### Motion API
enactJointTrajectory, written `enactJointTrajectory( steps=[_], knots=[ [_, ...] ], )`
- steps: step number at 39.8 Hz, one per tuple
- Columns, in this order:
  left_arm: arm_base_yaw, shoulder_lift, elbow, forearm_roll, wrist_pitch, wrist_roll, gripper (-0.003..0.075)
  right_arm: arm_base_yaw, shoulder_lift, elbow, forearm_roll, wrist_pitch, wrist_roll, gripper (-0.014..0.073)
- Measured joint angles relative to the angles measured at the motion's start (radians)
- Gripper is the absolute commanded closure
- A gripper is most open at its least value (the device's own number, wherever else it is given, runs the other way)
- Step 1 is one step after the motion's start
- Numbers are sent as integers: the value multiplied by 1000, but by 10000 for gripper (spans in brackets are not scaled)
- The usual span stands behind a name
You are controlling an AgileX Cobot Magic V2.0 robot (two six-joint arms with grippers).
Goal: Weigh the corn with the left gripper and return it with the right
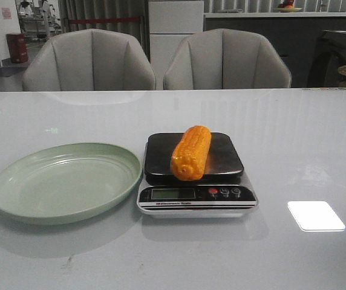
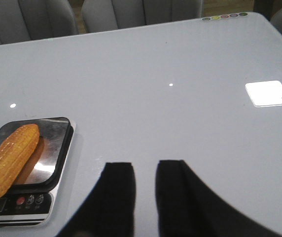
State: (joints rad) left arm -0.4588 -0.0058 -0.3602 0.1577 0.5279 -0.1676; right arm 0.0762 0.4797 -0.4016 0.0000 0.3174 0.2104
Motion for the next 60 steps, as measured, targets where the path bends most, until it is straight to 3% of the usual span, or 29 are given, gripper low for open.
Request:
enactJointTrajectory(
  steps=[2, 3, 16, 30, 45, 60],
  knots=[
    [0, 0, 0, 0, 0, 0, 598, 23, 14, -12, 0, 2, 0, -19],
    [0, 0, 0, 0, 0, 0, 598, 40, 25, -21, 0, 4, 0, -27],
    [0, 0, 0, 0, 0, 0, 598, 218, 255, -211, 21, 72, 0, 4],
    [0, 0, 0, 0, 0, 0, 598, 387, 704, -607, 66, 334, 37, 66],
    [0, 0, 0, 0, 0, 0, 598, 467, 1166, -1041, 7, 591, 271, 65],
    [0, 0, 0, 0, 0, 0, 598, 536, 1414, -1232, -104, 698, 603, 65]
  ],
)
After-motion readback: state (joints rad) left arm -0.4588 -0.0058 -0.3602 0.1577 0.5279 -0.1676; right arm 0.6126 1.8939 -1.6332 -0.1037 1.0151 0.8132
